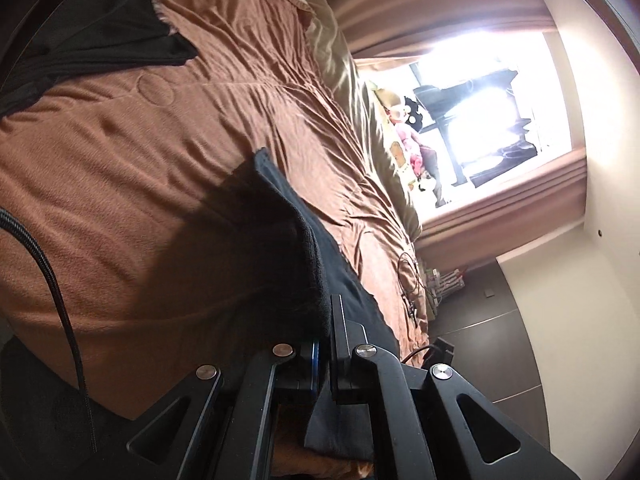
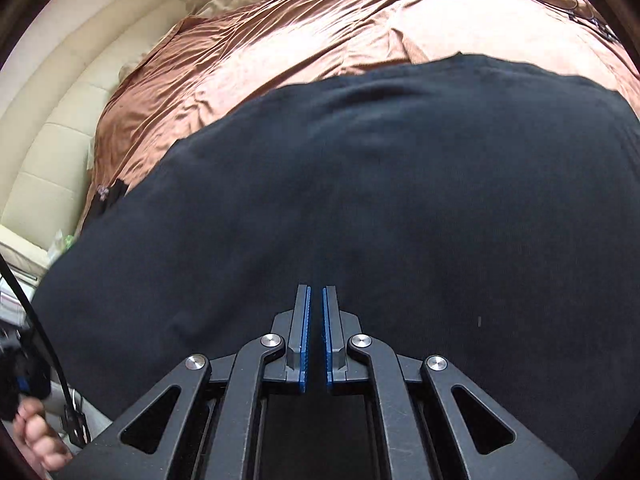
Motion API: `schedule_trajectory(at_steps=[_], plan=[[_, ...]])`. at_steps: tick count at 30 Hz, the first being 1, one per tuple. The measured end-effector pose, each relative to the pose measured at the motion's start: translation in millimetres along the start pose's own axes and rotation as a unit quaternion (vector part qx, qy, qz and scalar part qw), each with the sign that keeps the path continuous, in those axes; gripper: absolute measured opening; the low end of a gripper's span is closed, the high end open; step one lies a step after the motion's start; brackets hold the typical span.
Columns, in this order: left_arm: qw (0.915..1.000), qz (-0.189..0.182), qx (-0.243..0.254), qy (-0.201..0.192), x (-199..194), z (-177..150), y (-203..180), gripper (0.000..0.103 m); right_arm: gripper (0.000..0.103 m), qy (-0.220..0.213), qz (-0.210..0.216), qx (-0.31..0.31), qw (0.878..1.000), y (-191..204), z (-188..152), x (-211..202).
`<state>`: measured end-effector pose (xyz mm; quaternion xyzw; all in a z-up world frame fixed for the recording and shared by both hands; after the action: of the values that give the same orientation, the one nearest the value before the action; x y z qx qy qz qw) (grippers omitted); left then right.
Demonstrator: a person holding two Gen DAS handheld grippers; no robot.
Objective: Fold small clothes
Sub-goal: 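Lift and turn the folded shirt over with both grippers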
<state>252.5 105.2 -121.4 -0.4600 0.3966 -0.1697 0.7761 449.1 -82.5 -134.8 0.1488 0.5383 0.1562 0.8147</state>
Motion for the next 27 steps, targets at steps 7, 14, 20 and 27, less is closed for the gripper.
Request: schedule_trajectory(at_steps=[7, 14, 20, 27], plan=[[0.9992, -0.001, 0.041, 0.006, 14, 6, -41, 0.003, 0.001, 0.000, 0.008, -0.004, 1.000, -7, -33, -9], [0.9970, -0.006, 0.075, 0.014, 23, 4, -72, 0.003, 0.001, 0.000, 0.036, -0.003, 0.999, -6, -63, -13], [0.9943, -0.013, 0.103, 0.022, 32, 2, -99, 0.003, 0.001, 0.004, 0.058, -0.009, 0.998, -9, -85, -12], [0.9897, -0.022, 0.136, 0.040, 51, -5, -135, 0.003, 0.001, -0.031, 0.059, -0.009, 0.998, -22, -99, -38]])
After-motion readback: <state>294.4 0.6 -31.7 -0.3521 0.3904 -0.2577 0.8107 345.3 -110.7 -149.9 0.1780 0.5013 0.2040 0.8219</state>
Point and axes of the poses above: each gripper's, at about its wrist camera, not at the fingertips, and x roughly the way its jaws point, y to its left, z to its top, the point moved 2 cm from there along x, roughly the way its jaws point, and after that the axes turned 10 degrees about y, right-handed, at the moved point
